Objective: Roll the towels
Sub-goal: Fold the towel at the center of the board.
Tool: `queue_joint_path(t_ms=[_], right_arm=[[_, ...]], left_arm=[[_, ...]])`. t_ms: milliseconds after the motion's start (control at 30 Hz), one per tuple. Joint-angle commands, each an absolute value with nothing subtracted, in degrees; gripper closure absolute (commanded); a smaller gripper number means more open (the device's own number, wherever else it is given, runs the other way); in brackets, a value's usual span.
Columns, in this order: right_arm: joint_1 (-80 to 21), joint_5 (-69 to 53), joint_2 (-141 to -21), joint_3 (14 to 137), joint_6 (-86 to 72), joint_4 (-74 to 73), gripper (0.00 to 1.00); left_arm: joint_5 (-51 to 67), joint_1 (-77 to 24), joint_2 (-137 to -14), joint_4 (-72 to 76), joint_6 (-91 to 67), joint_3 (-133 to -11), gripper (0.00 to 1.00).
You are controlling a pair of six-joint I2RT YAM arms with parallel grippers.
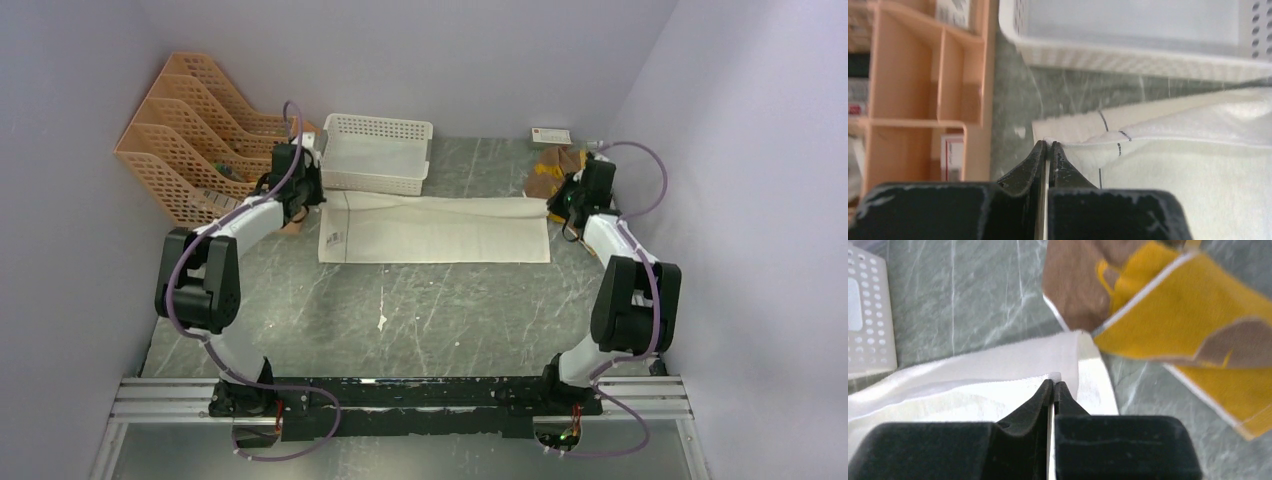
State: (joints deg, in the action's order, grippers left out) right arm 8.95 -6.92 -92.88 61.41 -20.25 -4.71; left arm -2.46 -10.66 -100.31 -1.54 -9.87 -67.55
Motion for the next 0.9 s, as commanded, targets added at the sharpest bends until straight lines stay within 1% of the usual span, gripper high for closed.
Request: queue_joint_path(t_ms=[0,100,233,467,667,867], right_arm=[[9.5,-9.1,-85.9,50.4,-26.5,4.8,1.00],[9.5,-8.3,-82.8,44.8,-28.4,7.4,1.00],[9.5,-5.1,-81.3,42.0,-28.3,5.4,1.00],[9.8,2.4,-82.3,41.2,-30.8,0.4,1.00],[10.3,10.5,-79.1,37.4,-32.7,3.3,1.00],[10.4,13.1,-78.4,35.8,-32.9,5.1,1.00]], left_arm=[[-0.3,-11.4,-95.6,6.8,-14.4,-58.2,0.93],[-0.8,-12.1,-92.8,8.3,-17.6,-51.9,0.93],[-1.0,-13.0,-91.2,10.6,-19.6,-45.8,0.93],[-2.2,-13.7,-91.1,11.5,-22.6,-41.5,0.93],[-4.8,-13.8,-89.5,11.1,-22.6,-39.6,0.93],[-6.3,-13.8,-88.8,9.7,-22.6,-39.6,0.93]])
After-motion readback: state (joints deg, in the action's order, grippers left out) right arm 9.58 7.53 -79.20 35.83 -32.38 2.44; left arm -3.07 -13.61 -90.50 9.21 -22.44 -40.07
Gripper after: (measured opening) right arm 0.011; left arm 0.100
